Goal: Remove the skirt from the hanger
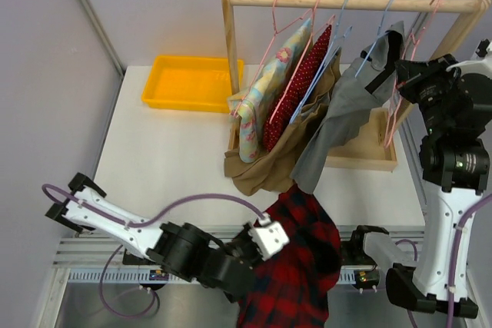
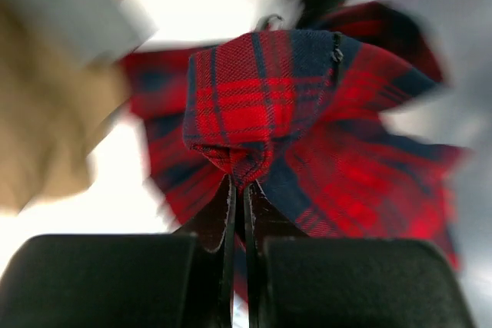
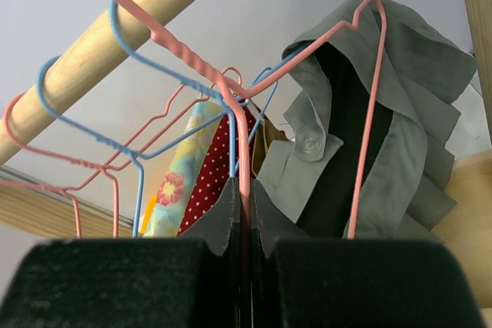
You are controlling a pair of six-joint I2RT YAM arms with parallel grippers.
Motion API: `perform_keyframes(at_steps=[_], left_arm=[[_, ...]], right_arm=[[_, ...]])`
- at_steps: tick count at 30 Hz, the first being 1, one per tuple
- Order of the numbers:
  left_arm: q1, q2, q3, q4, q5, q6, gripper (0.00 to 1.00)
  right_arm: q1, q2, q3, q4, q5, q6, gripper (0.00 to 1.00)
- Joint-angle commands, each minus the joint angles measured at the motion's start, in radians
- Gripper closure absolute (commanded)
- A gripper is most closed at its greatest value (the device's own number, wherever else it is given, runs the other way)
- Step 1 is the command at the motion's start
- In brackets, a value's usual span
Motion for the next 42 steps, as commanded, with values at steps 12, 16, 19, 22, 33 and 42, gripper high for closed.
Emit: perform_keyframes(at_steps=[12, 16, 19, 22, 33, 42], left_arm=[[0.099, -0.384, 0.07, -0.927, -0.419, -0.757, 1.0], [0.201, -0.44, 0.142, -0.904, -0.42, -0.616, 1.0], [0.304, -0.459, 0.17, -0.806, -0.399, -0.388, 1.0], [0.445, -0.451, 0.199, -0.728, -0.373, -0.212, 1.0], [1.112, -0.3, 0.434, -0.332, -0.065, 0.372, 1.0], [1.671, 0.142, 1.042, -0.294, 0.23, 0.444, 1.0]], right_arm=[[-0.001, 0.206, 0.099, 0.122, 0.191, -0.052, 1.0], [-0.001, 0.158, 0.05, 0.104, 0.212, -0.059, 1.0], [-0.001, 0.117, 0.025, 0.091, 0.226, -0.065, 1.0], [-0.001, 0.1, 0.039, 0.047, 0.261, -0.083, 1.0], [-0.001, -0.007, 0.004, -0.025, 0.318, -0.114, 0.01], [-0.001, -0.084, -0.061, -0.073, 0.278, -0.086, 0.01]])
